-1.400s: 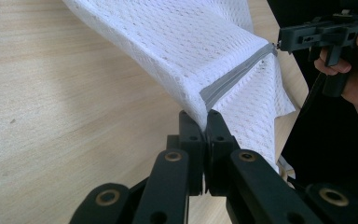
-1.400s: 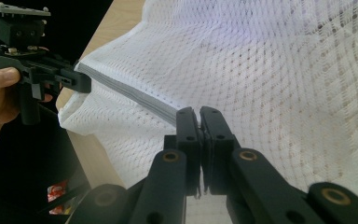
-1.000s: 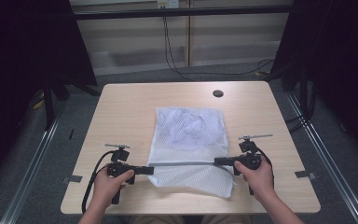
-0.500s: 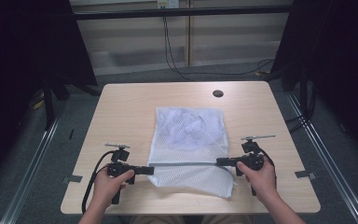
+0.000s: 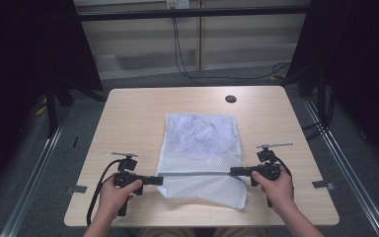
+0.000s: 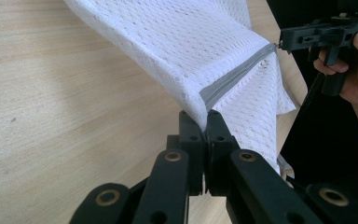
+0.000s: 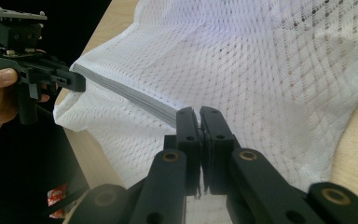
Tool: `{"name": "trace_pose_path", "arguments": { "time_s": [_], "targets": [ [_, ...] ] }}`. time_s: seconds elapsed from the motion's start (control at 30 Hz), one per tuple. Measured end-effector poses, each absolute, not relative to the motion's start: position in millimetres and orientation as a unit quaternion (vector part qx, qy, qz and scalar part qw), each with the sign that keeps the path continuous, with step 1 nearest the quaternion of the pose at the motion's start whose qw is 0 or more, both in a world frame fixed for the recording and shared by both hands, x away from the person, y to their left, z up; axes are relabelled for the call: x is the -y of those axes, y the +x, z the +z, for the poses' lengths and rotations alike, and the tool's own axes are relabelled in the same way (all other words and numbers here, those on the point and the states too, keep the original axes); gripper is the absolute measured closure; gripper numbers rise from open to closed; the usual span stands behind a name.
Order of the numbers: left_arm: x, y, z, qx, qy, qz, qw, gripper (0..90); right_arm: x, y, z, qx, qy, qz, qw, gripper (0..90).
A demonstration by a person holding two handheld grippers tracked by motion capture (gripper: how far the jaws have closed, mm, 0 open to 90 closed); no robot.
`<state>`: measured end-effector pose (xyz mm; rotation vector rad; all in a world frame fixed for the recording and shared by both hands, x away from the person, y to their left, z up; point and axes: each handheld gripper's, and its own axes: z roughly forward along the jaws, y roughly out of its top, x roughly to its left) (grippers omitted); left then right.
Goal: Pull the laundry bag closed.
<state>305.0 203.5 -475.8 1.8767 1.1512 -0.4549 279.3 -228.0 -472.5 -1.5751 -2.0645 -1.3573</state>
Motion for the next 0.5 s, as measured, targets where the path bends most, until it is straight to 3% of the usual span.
{"name": "trace_pose_path", "arguments": {
  "time_s": [0.5],
  "targets": [
    [-203.2, 304.7, -475.4, -0.462, 0.755, -0.179, 0.43, 88.2, 231.4, 276.8, -471.4, 0.704, -0.533, -0.459, 0.102, 87.0]
  ]
}}
